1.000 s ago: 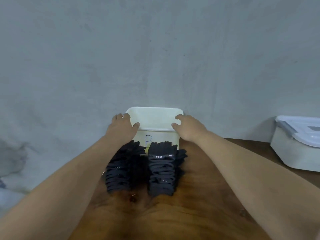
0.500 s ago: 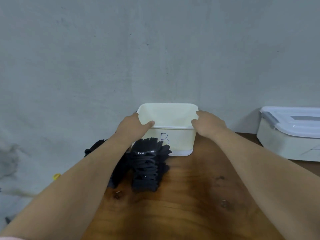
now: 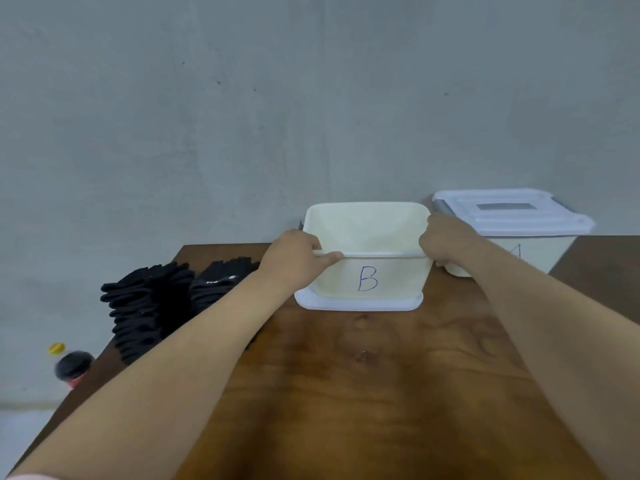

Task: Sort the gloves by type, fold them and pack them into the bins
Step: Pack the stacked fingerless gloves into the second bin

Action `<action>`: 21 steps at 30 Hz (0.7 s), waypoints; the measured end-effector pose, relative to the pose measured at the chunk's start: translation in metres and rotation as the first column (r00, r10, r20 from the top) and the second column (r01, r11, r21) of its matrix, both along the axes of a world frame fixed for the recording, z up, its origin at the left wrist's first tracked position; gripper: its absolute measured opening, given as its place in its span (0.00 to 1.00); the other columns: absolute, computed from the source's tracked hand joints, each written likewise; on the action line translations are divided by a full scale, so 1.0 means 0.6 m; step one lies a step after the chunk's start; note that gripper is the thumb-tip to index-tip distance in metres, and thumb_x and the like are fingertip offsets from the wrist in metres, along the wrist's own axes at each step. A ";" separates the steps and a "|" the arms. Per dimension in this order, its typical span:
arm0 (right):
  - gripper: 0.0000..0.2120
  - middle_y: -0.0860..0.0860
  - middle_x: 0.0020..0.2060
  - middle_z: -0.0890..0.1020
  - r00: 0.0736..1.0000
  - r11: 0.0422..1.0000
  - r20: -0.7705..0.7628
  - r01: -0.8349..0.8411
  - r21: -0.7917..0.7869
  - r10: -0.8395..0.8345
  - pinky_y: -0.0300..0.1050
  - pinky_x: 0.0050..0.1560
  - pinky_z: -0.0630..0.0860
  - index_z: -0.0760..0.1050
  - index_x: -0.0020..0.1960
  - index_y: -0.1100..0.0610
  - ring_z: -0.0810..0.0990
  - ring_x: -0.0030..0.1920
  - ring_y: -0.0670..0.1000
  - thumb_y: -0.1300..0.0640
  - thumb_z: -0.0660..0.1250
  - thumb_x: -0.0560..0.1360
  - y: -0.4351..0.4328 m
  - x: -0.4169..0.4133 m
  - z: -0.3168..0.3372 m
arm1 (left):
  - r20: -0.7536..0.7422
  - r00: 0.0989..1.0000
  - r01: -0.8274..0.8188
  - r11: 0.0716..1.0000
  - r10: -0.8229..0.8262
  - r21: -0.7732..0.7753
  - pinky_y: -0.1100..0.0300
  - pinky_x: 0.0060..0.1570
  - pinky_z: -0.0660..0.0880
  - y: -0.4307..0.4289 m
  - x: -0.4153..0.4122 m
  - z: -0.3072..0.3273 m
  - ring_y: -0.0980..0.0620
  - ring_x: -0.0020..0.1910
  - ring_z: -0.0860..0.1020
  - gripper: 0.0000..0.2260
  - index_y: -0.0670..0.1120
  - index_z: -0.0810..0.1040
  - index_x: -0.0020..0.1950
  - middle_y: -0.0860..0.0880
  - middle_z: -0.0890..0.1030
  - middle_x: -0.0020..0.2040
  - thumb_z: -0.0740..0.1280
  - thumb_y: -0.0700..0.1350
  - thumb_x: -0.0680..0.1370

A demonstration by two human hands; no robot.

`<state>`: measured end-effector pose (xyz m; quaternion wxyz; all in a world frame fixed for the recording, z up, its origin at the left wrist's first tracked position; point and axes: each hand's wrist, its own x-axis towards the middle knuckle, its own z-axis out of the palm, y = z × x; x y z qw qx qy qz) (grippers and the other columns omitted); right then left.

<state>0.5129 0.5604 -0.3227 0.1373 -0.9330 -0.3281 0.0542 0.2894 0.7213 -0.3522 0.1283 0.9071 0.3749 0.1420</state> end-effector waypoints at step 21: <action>0.10 0.52 0.52 0.80 0.997 0.984 0.072 -0.050 0.173 0.038 0.50 0.46 0.70 0.75 0.56 0.54 0.76 0.51 0.61 0.60 0.60 0.77 -0.207 -0.215 -0.042 | 0.462 0.878 -0.049 0.984 0.125 -0.173 0.72 0.50 0.68 -0.236 -0.281 -0.054 0.64 0.56 0.77 0.12 0.55 0.87 0.51 0.61 0.80 0.59 0.78 0.61 0.74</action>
